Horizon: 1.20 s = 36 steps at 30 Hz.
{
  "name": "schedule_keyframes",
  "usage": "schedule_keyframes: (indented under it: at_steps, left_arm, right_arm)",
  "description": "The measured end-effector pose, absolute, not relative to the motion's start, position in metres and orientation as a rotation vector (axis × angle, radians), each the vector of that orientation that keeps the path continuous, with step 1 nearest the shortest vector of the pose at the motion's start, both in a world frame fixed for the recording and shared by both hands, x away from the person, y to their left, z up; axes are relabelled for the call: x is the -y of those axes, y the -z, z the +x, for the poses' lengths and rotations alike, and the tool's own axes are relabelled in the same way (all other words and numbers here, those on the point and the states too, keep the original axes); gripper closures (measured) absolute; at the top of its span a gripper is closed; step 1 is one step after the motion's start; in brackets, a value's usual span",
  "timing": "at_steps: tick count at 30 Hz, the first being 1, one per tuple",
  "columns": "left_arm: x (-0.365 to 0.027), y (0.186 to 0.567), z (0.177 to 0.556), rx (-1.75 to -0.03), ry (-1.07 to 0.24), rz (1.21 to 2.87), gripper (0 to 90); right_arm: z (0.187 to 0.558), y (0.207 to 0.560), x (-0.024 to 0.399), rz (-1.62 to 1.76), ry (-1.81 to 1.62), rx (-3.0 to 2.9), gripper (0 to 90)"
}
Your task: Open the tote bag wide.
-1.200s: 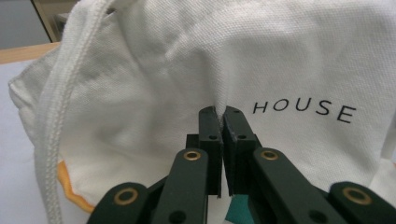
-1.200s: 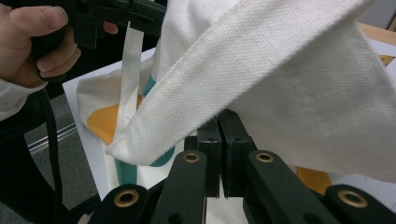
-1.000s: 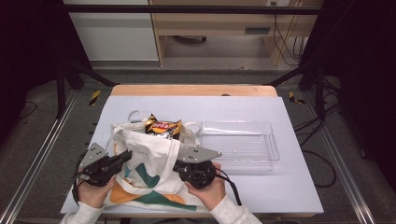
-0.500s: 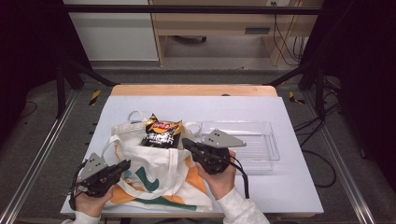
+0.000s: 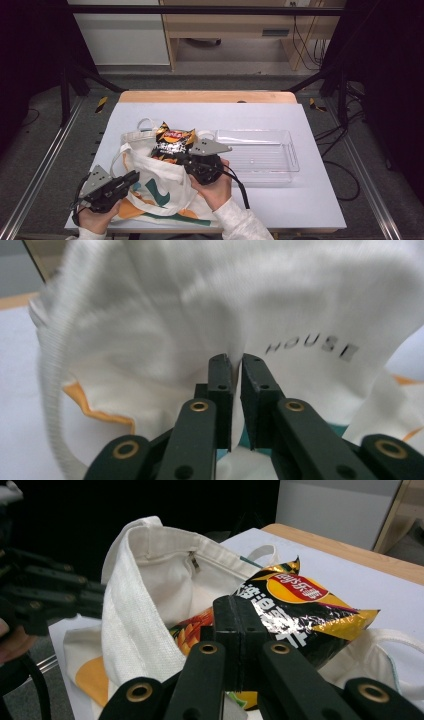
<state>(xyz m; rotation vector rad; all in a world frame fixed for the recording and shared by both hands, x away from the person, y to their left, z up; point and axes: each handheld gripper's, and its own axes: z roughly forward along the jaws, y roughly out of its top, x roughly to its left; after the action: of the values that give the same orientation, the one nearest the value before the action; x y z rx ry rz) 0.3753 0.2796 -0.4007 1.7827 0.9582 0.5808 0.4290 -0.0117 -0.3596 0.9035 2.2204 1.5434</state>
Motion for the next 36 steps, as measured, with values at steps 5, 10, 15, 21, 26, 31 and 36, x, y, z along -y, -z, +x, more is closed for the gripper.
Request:
schedule_keyframes:
  at_steps: [5,10,15,21,26,31,36]
  left_arm:
    - [-0.29,0.371,0.371,-0.935,-0.624,1.663,81.4]
    - [-0.284,0.348,0.384,-0.915,-0.645,1.65,82.5]
    - [-0.26,0.329,0.41,-0.883,-0.633,1.707,82.7]
    - [-0.24,0.337,0.43,-0.892,-0.61,1.816,83.7]
    - [-0.243,0.352,0.432,-0.922,-0.579,1.847,88.1]
    - [-0.254,0.368,0.415,-0.942,-0.572,1.889,90.0]
    - [-0.262,0.388,0.404,-0.977,-0.549,1.939,90.0]
  right_arm:
    - [0.427,0.362,0.015,0.909,-1.546,-2.235,90.0]
    - [0.42,0.367,0.009,0.874,-1.533,-2.292,90.0]
    - [0.411,0.378,0.002,0.834,-1.499,-2.361,90.0]
    - [0.403,0.389,-0.004,0.813,-1.469,-2.429,90.0]
    - [0.399,0.396,-0.003,0.804,-1.447,-2.456,90.0]
    - [0.398,0.403,-0.001,0.815,-1.432,-2.477,90.0]
    - [0.4,0.403,0.001,0.818,-1.418,-2.47,90.0]
